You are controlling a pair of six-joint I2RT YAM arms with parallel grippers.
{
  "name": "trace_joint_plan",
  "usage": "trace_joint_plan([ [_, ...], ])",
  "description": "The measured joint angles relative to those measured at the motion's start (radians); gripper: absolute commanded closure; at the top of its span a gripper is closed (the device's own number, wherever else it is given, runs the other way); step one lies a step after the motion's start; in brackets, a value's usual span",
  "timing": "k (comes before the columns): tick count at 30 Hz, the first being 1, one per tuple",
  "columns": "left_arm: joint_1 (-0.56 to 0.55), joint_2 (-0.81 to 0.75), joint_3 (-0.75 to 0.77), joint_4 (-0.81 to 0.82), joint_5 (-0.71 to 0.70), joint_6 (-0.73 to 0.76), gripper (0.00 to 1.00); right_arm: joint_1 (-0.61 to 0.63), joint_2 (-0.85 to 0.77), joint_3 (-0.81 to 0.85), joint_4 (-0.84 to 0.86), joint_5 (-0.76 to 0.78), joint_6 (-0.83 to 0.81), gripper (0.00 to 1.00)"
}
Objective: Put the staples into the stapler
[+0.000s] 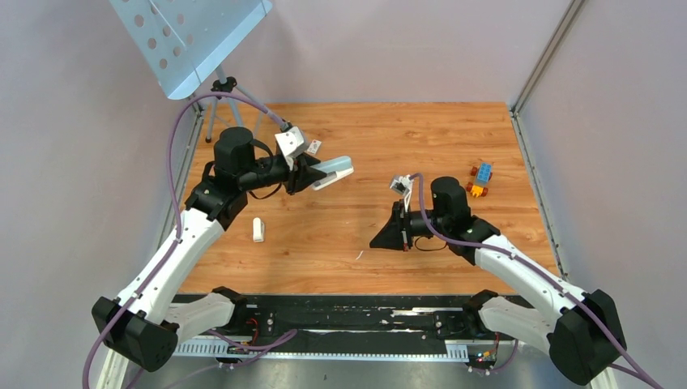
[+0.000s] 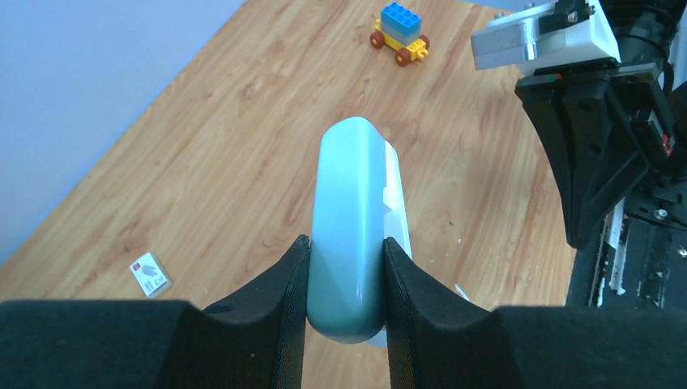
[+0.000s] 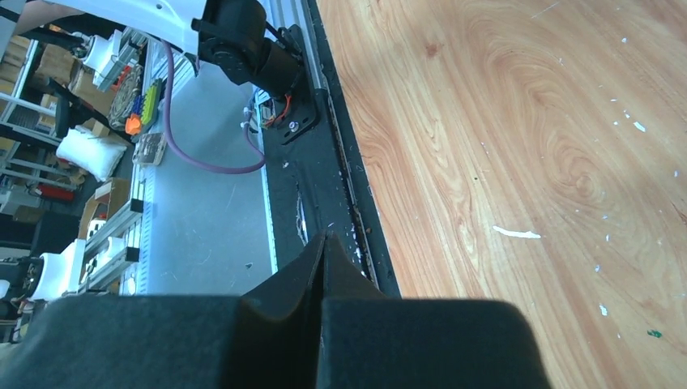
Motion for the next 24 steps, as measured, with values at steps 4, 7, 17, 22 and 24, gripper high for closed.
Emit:
trace_joint_plan([
  [4,0.000,0.000,0.000,0.032,-0.008,-0.002,1.00,0.002,-0.008,0.000,-0.011,0.048,0.011,0.81],
  [7,0.000,0.003,-0.002,0.055,-0.012,-0.063,1.00,0.002,-0.042,-0.003,0.001,0.154,0.056,0.56],
  [17,-0.014,-0.010,-0.261,0.375,-0.014,-0.551,1.00,0.040,-0.034,-0.040,0.500,0.377,0.339,0.14],
  [22,-0.047,-0.091,-0.368,0.488,-0.030,-0.665,1.00,0.076,0.075,-0.014,0.650,0.401,0.425,0.14],
  [24,-0.050,-0.121,-0.384,0.548,-0.031,-0.706,1.00,0.093,0.111,-0.013,0.709,0.414,0.464,0.15],
])
